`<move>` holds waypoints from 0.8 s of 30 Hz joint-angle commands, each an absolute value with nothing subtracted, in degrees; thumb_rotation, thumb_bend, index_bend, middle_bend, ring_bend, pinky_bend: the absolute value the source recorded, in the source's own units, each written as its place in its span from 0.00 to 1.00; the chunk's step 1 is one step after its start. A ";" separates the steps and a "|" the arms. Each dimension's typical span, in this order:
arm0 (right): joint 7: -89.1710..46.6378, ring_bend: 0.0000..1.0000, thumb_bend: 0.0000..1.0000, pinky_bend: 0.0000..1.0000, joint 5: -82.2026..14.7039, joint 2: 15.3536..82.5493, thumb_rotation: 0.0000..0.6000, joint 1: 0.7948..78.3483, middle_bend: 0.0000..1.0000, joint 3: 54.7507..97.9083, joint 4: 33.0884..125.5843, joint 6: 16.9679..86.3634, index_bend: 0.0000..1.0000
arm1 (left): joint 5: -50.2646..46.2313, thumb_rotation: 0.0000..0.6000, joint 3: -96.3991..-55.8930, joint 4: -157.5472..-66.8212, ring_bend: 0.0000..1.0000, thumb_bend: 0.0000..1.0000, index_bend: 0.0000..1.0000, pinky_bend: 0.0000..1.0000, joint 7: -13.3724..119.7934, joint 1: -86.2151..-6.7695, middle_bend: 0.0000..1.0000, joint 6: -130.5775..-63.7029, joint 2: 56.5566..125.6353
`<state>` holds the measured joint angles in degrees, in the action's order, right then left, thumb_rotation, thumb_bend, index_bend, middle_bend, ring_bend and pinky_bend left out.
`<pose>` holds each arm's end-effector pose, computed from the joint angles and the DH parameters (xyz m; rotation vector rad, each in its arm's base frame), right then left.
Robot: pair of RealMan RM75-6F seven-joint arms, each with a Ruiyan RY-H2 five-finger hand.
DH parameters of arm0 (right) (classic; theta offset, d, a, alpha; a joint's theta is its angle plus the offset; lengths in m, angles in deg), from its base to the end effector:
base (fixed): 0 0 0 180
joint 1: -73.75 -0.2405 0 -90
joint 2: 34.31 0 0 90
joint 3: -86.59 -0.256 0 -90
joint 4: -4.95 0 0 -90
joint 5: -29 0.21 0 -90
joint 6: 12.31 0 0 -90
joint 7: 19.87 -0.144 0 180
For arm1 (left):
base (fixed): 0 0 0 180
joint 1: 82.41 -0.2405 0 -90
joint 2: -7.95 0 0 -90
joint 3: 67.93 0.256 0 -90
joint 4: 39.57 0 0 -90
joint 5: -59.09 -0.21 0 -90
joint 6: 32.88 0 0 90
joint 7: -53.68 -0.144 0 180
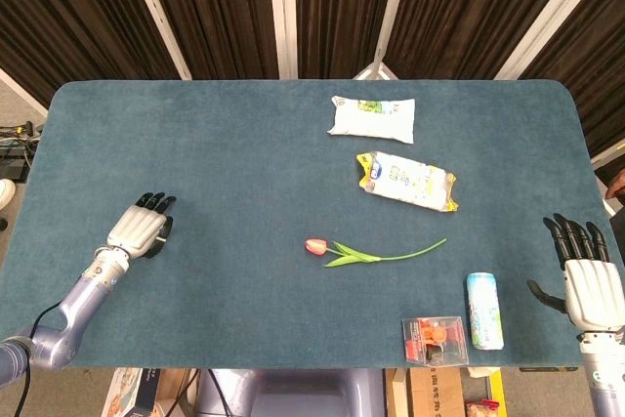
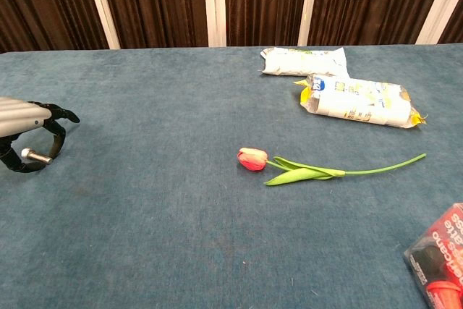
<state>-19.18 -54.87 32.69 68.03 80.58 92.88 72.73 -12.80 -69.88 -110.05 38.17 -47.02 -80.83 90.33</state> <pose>-0.3193 -0.1979 0.1604 1.3343 -0.8433 0.9081 -0.2802 0.3353 0.0205 -1.9306 -0.8109 -0.4963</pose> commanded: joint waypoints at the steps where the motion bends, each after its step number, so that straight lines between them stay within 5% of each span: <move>1: -19.17 0.10 0.19 0.03 -54.90 32.69 1.00 68.04 0.10 80.59 92.91 72.76 0.10 | -12.81 1.00 -69.94 -110.05 0.04 0.49 0.53 0.08 38.31 -47.04 0.06 -81.00 90.40; 24: -19.53 0.10 0.19 0.03 -54.39 32.51 1.00 68.05 0.10 80.45 93.17 72.48 0.10 | -13.28 1.00 -69.71 -110.26 0.05 0.51 0.54 0.08 37.11 -46.74 0.08 -81.56 90.92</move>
